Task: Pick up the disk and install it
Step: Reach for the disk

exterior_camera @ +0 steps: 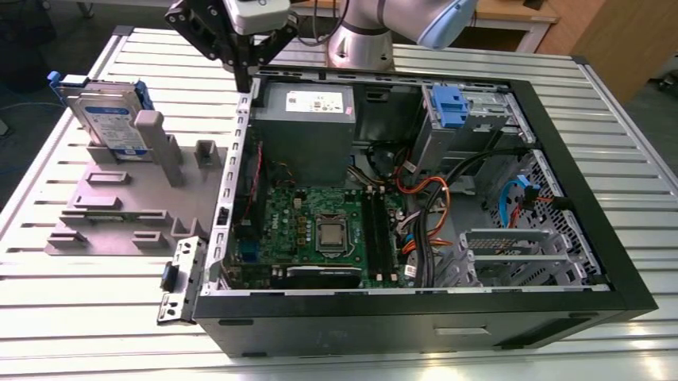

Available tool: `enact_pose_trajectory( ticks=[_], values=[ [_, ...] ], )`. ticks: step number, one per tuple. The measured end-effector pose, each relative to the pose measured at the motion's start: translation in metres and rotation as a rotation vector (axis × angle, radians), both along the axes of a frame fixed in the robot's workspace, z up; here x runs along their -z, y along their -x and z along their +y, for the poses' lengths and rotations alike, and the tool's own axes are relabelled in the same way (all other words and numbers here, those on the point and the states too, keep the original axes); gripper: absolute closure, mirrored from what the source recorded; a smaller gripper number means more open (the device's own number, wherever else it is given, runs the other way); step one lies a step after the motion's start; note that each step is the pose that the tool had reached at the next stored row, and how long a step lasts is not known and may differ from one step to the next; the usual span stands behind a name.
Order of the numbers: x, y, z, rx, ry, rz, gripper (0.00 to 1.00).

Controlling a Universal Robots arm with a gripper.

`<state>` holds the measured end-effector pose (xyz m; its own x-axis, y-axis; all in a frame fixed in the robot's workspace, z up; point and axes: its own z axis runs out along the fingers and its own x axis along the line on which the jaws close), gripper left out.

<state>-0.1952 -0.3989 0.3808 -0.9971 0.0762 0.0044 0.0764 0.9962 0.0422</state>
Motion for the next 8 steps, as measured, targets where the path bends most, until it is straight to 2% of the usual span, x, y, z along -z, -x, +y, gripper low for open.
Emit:
enact_pose_trajectory(
  ticks=[2,8],
  values=[
    [0.0030,0.0032,0.0000,0.000,0.0000,0.0096,0.89],
    [0.0036,0.0036,0.0000,0.000,0.0000,0.0125,0.89]
  ],
)
